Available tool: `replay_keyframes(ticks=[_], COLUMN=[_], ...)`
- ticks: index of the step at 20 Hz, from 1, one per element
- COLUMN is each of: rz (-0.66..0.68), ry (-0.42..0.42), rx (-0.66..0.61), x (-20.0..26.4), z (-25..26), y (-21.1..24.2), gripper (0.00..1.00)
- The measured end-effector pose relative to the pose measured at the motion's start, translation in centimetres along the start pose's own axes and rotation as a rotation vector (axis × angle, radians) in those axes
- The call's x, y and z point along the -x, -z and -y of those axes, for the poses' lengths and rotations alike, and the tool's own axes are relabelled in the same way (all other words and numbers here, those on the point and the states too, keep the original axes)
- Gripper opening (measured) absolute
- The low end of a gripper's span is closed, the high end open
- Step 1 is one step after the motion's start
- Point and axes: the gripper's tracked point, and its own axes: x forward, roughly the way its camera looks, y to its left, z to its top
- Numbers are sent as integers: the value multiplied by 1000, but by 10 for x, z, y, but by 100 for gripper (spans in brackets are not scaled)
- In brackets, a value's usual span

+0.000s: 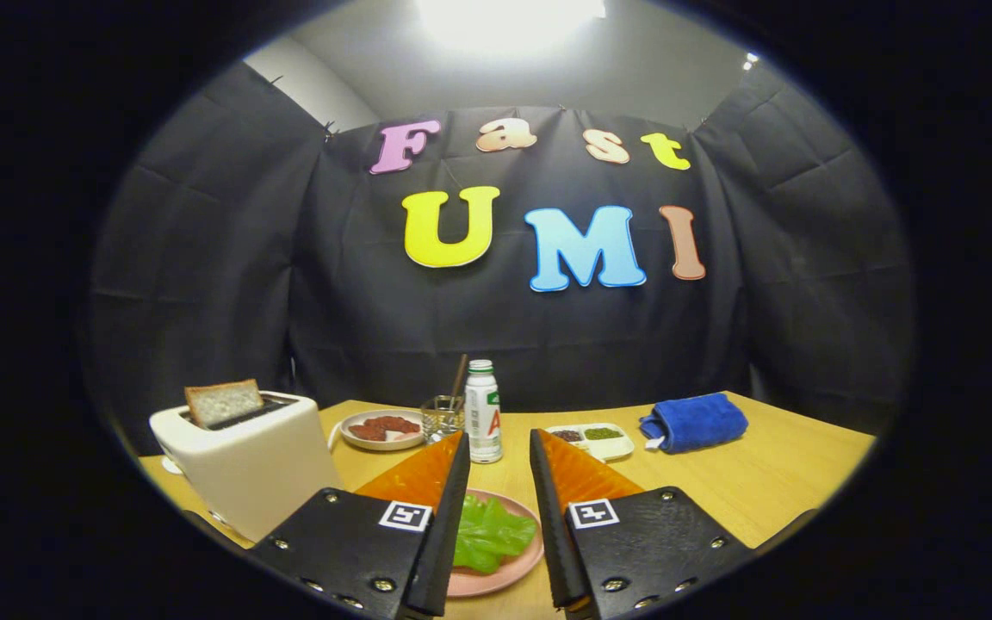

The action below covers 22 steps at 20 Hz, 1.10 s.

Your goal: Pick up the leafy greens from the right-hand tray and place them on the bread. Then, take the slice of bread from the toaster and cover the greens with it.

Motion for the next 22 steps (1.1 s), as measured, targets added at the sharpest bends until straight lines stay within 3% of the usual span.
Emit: replay_keyframes(ticks=[4,11,15,22], rz=[63,-7,-30,-49], ry=[-33,-239,-315,-344], rx=[14,-23,-19,64], x=[9,26,38,33], z=[-46,-160,-206,-264], y=[-29,-18,-14,1], gripper=[43,43,43,37])
